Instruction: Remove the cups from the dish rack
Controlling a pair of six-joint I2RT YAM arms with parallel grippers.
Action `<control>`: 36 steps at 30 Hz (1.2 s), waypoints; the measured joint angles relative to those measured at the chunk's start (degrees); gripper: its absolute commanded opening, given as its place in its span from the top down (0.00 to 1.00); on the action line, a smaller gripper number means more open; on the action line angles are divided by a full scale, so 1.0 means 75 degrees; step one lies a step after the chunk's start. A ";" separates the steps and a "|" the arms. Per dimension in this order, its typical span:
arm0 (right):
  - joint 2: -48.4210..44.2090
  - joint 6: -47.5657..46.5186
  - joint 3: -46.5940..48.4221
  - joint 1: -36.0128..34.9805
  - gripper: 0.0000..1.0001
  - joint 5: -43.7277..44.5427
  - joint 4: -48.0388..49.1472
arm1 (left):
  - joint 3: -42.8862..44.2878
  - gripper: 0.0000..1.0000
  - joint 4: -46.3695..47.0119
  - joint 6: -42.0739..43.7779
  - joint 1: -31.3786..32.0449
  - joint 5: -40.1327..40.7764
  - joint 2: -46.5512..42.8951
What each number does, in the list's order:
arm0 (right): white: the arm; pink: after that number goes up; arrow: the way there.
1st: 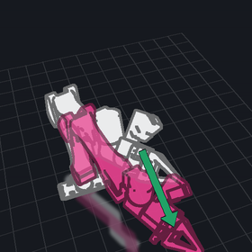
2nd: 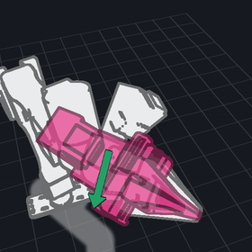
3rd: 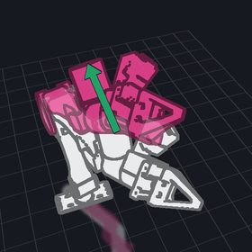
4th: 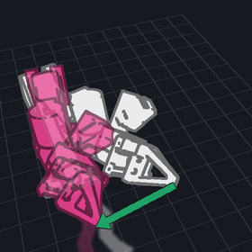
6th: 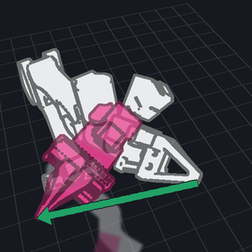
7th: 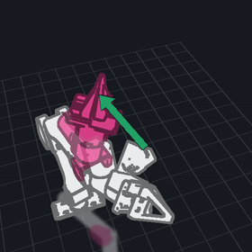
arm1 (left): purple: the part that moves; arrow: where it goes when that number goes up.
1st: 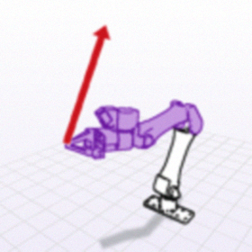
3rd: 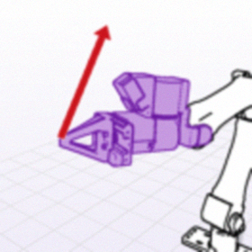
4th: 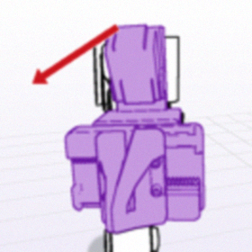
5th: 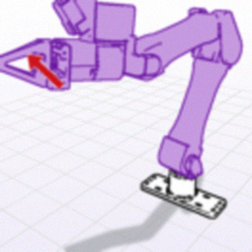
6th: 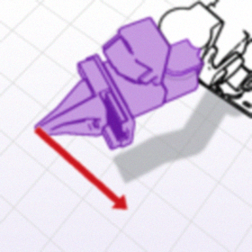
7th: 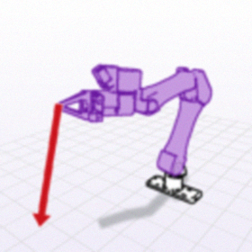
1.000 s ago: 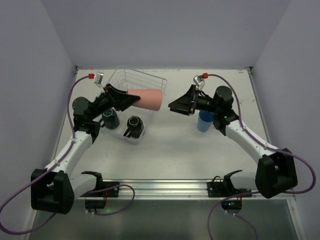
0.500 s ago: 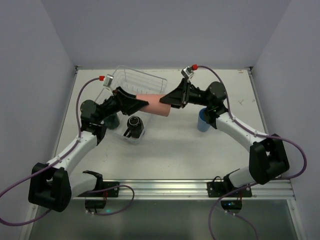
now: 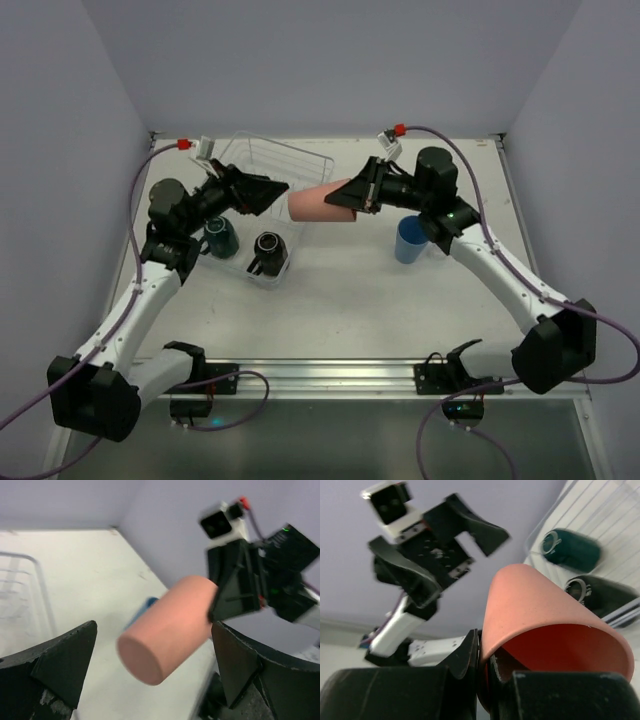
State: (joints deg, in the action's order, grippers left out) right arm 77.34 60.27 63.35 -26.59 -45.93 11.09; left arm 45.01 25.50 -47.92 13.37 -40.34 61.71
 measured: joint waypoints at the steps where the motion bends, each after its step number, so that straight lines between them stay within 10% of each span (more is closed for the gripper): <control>1: -0.0181 -0.0475 0.0230 0.0003 1.00 0.0367 -0.0778 | 0.0297 0.00 -0.0609 0.0361 -0.0038 0.0382 -0.0122; 15: -0.0621 -0.3902 0.2547 0.0017 1.00 0.6187 -0.7720 | 0.1874 0.00 -0.6143 0.3445 -0.0096 0.4951 0.0061; 36: 0.0463 -0.4514 0.2728 0.0041 1.00 0.8075 -0.9095 | 0.1670 0.04 -0.6793 0.4068 -0.0073 0.4564 0.0207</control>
State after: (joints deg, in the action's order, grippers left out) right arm 80.82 26.41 83.81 -26.28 14.63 -57.12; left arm 57.54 -25.45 -17.41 12.82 -6.11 63.26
